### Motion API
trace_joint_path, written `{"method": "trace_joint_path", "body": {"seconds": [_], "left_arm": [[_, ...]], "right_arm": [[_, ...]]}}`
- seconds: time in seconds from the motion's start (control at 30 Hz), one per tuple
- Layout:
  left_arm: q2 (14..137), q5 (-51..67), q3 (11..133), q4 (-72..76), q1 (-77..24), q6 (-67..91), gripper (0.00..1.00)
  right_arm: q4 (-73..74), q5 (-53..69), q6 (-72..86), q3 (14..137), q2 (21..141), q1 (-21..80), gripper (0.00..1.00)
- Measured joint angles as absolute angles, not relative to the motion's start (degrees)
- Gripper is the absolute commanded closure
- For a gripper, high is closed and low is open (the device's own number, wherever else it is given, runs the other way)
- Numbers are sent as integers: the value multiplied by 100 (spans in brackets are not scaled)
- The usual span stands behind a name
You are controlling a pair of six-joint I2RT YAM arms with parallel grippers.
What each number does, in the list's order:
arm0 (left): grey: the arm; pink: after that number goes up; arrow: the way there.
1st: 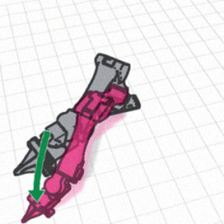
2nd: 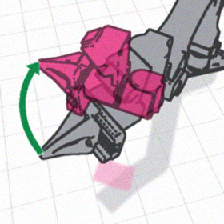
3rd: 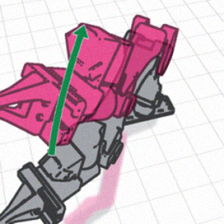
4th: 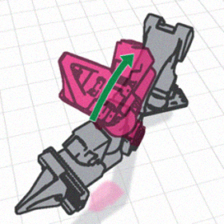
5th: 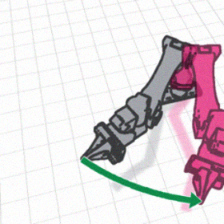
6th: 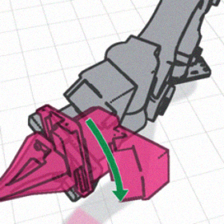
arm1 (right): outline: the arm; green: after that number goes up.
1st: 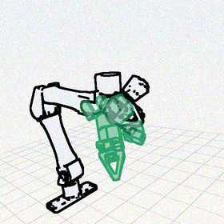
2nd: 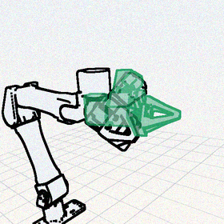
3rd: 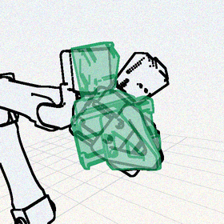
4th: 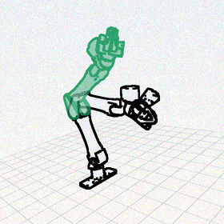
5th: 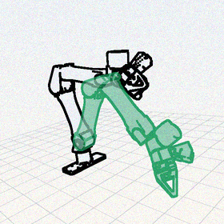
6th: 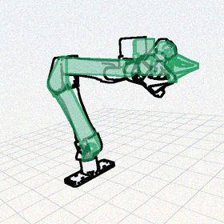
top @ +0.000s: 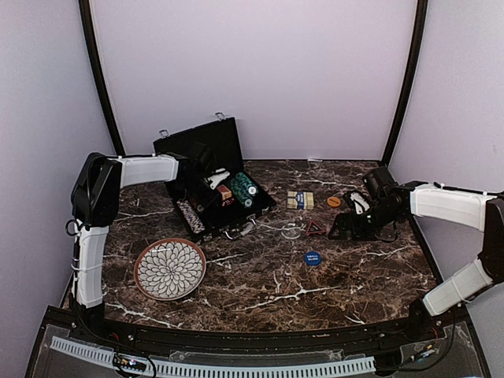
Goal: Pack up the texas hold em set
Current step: Place the dice in the slot, then press the dice into the slot.
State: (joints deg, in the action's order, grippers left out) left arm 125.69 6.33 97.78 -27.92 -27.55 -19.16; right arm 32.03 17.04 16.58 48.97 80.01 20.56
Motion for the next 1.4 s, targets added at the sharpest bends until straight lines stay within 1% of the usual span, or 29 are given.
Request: {"method": "trace_joint_path", "body": {"seconds": [0.4, 0.73, 1.07, 1.4], "left_arm": [[12381, 1164, 9778, -2665, -2753, -1734, 69], [12376, 1535, 9802, -2532, -2753, -1605, 75], [12746, 1673, 10132, -2504, -2753, -1562, 76], [12921, 1584, 10134, -2506, -2759, -1557, 78]], "right_arm": [[3170, 1741, 1658, 4897, 8005, 2056, 5], [3170, 1765, 1658, 4897, 8016, 2056, 5], [3173, 1789, 1658, 4897, 8016, 2056, 5], [3170, 1802, 1656, 4897, 8066, 2056, 5]]}}
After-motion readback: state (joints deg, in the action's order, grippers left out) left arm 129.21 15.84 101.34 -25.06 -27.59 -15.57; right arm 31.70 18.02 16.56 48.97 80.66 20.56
